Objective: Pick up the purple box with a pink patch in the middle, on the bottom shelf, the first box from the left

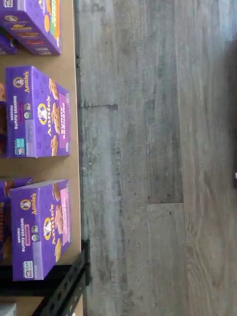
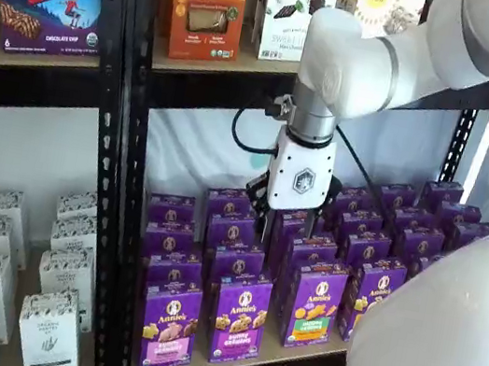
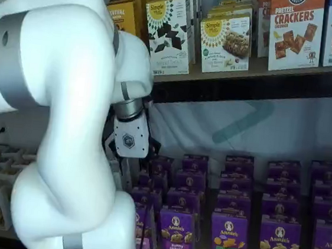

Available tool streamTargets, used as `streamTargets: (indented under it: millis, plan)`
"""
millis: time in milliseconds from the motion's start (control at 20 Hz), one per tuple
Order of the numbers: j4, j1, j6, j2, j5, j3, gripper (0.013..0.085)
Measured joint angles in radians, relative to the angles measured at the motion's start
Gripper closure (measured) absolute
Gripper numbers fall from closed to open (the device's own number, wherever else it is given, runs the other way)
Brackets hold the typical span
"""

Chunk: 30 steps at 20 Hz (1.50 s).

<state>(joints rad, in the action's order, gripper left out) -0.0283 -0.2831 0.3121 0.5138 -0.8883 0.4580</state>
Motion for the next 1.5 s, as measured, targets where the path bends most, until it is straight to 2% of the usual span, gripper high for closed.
streamTargets:
  millis: [200,750,850,1000,1350,1500]
  plan:
    - [0.024,0.001,-0.016,-0.051,0.051,0.000,0.0130]
    - [0.012,-0.007,0.000,-0.239,0.216,0.027,0.0130]
    - [0.002,-0.010,0.011,-0.274,0.214,0.045,0.0130]
    - [0.013,-0.010,0.003,-0.328,0.241,0.065,0.0130]
    - [-0.026,0.000,0.026,-0.384,0.330,0.076,0.0130]
    - [-0.059,-0.002,0.056,-0.411,0.390,0.075,0.0130]
